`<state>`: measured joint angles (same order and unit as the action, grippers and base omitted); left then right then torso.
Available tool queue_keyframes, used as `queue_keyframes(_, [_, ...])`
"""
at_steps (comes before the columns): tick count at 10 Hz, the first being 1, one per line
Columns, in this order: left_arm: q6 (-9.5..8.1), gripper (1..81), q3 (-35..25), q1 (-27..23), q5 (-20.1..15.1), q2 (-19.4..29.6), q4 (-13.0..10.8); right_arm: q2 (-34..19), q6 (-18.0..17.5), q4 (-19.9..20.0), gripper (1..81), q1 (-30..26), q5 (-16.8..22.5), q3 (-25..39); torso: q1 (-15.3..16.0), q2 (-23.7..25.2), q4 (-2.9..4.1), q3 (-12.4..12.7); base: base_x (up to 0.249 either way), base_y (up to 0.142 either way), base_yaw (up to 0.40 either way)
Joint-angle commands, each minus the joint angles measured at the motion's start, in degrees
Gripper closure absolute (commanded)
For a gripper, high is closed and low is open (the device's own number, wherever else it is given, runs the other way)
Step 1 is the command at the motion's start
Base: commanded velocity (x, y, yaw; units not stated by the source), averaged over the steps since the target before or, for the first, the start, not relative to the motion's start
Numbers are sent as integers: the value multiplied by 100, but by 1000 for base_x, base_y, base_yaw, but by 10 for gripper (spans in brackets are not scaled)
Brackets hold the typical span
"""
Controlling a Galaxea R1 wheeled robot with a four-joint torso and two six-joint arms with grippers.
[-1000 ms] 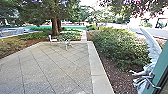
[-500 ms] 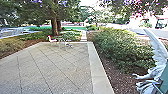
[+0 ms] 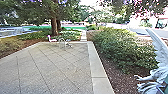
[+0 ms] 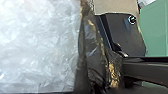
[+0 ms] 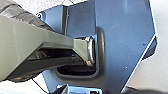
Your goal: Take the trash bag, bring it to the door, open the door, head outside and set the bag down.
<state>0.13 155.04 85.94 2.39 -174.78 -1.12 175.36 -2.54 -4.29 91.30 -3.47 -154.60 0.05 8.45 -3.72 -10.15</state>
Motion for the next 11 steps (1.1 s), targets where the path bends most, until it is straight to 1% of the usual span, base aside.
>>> queue_keyframes(1, [31, 811, -35, -205, -336, -23, -55, 45, 25, -28, 10, -177, 312, 45, 2, 0, 0, 0, 0, 0, 0])
queue_keyframes(2, [31, 811, -35, -205, -336, -23, -46, 45, 34, -28, 10, -168, 312, 45, -2, 2, 0, 0, 0, 0, 0])
queue_keyframes(3, [31, 811, -35, -205, -336, -14, -37, 45, 34, -37, 10, -168, 312, 45, -2, 2, 563, 0, 0, 0, 0])
queue_keyframes(4, [30, 811, -35, -213, -336, -5, -11, 45, 43, -37, 10, -168, 312, 45, -5, 2, 587, 0, 0, 0, 0])
queue_keyframes(5, [22, 811, -35, -205, -336, 4, 7, 45, 43, -37, 10, -168, 312, 45, -5, 2, 671, 0, 0, 0, 0])
queue_keyframes(6, [30, 811, -35, -205, -336, 4, 24, 37, 34, -37, 10, -168, 312, 45, -5, 2, 841, 0, 0, 0, 0])
queue_keyframes(10, [13, 811, -35, -205, -327, 38, 42, 37, 34, -37, 10, -168, 312, 45, -5, 2, 1627, 0, 0, 0, 0])
queue_keyframes(11, [4, 811, -79, -222, -318, 65, 42, 37, 34, -28, 10, -159, 312, 45, -5, 2, 1267, 0, 0, 0, 0])
